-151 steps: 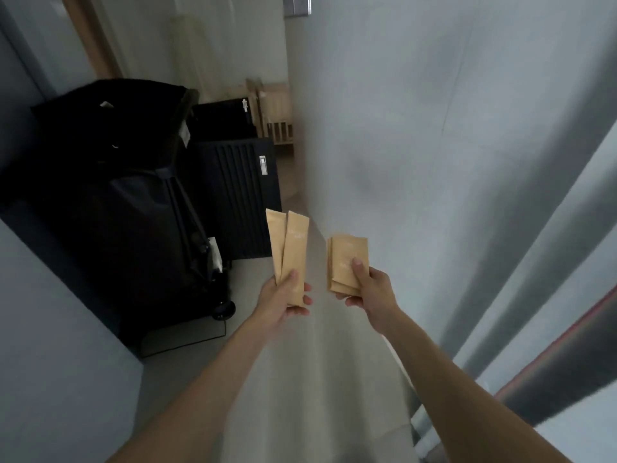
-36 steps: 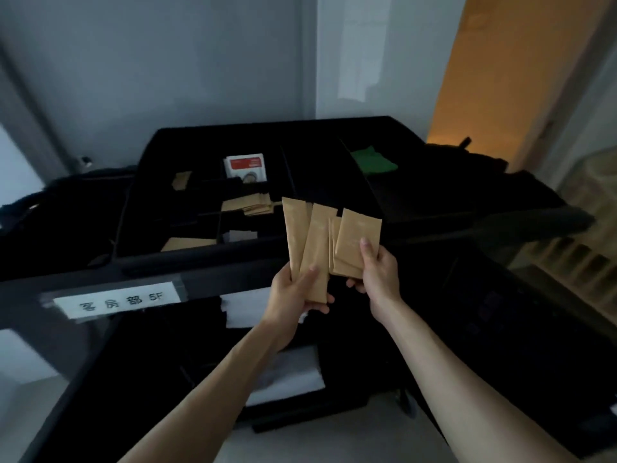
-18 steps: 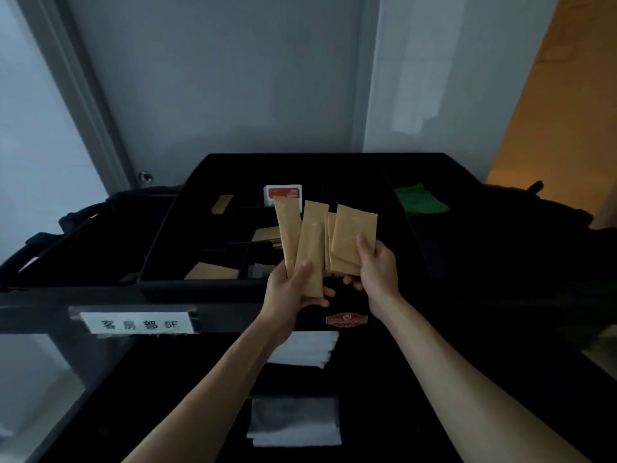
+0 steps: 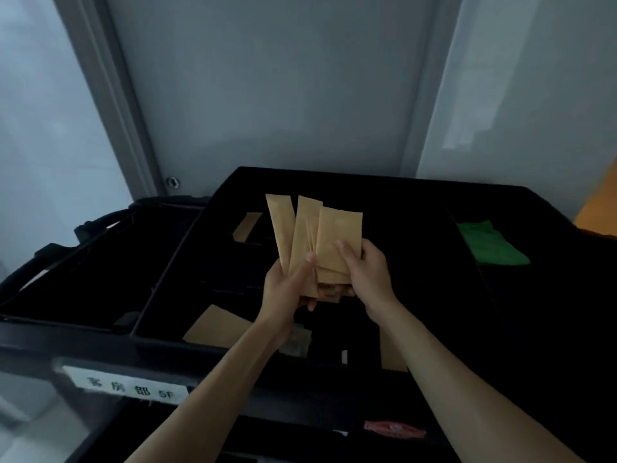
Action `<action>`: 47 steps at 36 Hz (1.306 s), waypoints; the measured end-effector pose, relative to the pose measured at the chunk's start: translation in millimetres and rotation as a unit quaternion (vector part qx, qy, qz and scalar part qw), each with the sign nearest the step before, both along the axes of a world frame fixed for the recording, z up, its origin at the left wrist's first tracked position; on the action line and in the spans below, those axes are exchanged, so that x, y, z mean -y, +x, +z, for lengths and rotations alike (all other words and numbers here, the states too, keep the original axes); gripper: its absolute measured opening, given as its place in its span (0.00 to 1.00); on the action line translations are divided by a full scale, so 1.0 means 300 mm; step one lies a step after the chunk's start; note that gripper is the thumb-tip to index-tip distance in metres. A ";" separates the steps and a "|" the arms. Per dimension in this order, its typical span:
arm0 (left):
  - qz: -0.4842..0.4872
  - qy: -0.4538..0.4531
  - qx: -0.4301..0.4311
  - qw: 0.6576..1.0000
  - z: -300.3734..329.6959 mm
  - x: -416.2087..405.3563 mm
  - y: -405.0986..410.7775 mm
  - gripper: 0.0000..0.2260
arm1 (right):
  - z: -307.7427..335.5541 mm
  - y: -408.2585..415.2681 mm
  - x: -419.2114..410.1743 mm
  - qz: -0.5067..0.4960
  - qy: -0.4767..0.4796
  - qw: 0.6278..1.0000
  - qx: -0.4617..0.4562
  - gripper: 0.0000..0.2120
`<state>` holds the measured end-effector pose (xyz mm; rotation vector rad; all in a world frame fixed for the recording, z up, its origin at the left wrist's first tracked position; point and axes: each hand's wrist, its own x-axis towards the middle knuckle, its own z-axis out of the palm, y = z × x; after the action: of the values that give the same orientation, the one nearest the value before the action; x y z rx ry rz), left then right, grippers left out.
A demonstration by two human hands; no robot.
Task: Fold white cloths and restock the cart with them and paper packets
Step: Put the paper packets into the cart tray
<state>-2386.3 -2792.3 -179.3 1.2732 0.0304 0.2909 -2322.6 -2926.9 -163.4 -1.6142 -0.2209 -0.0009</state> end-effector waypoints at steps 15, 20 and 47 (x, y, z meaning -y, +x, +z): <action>0.133 0.015 -0.024 0.991 0.040 -0.198 0.050 0.16 | 0.051 0.123 -0.243 0.158 0.018 0.987 -0.035 0.09; 0.114 0.032 -0.037 0.992 -0.013 -0.229 0.031 0.16 | -0.015 0.103 -0.243 0.171 0.039 0.982 -0.063 0.06; 0.191 0.077 -0.016 0.978 0.006 -0.429 -0.101 0.16 | -0.035 0.063 -0.278 0.191 0.008 0.980 0.056 0.09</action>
<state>-2416.6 -2663.6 -177.5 1.4234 0.2885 0.6128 -2303.8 -2843.4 -174.0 -1.5356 -0.6134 0.2010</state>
